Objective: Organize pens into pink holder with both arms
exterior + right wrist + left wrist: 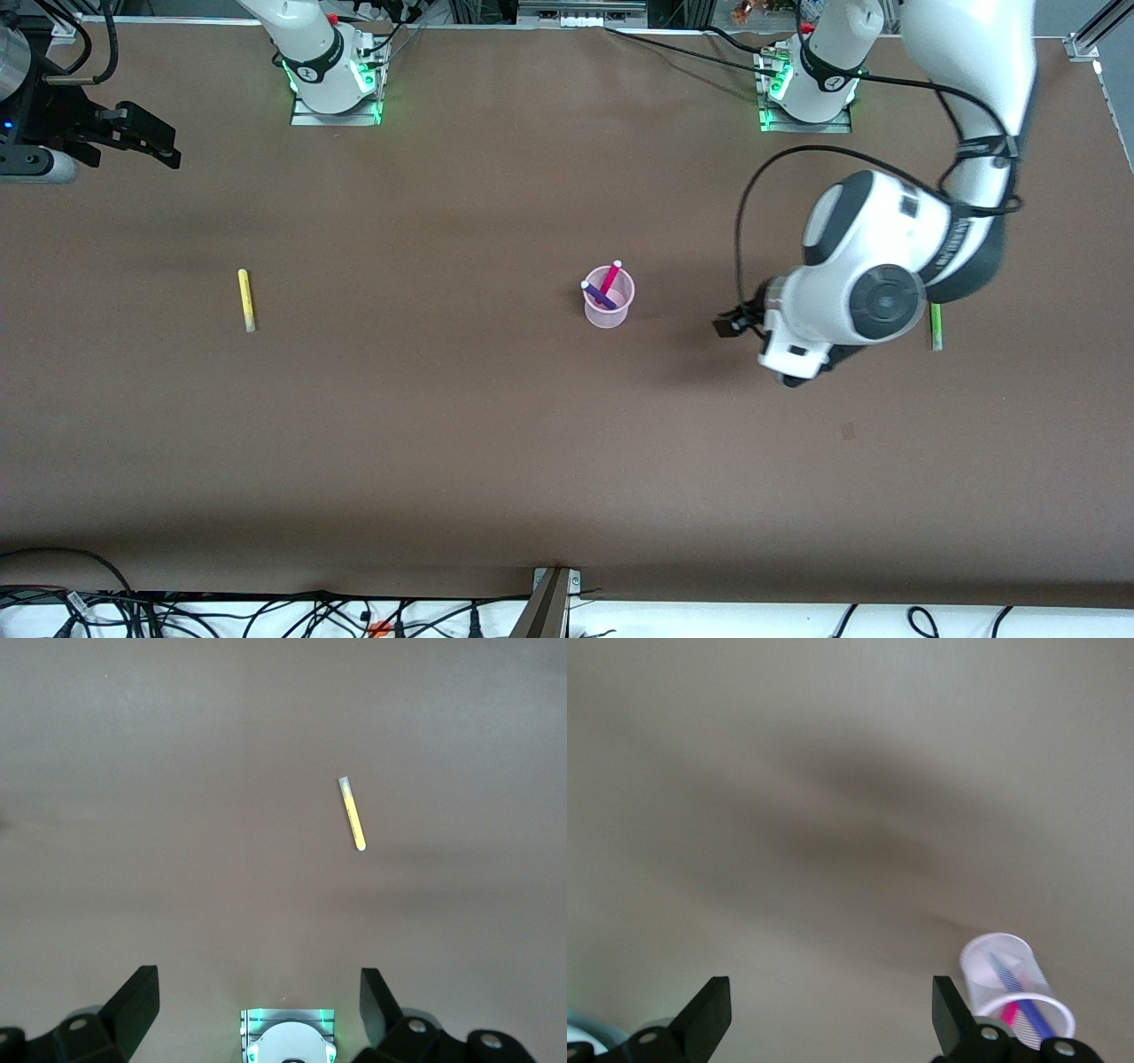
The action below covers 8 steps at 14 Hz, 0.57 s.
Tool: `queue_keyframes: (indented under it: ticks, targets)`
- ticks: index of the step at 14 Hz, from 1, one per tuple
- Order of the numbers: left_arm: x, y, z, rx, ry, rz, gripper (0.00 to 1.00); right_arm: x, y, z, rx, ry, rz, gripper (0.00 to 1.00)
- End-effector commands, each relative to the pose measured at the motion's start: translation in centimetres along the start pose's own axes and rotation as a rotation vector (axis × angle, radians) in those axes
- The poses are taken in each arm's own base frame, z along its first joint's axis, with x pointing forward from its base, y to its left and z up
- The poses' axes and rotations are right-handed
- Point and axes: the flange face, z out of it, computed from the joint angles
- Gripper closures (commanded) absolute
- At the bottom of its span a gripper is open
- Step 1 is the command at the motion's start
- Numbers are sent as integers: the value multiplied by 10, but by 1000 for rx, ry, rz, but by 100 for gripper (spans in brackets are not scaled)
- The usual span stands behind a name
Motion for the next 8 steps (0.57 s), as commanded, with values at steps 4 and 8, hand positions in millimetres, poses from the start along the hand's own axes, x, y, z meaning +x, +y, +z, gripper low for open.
queue_keyframes:
  ticks: [4, 8]
  targets:
    - [-15, -85, -108, 38, 135, 356, 0, 1, 1, -8, 17, 7, 11, 0]
    - [-59, -123, -166, 108, 256, 608, 0, 5, -3, -8, 20, 23, 5, 0]
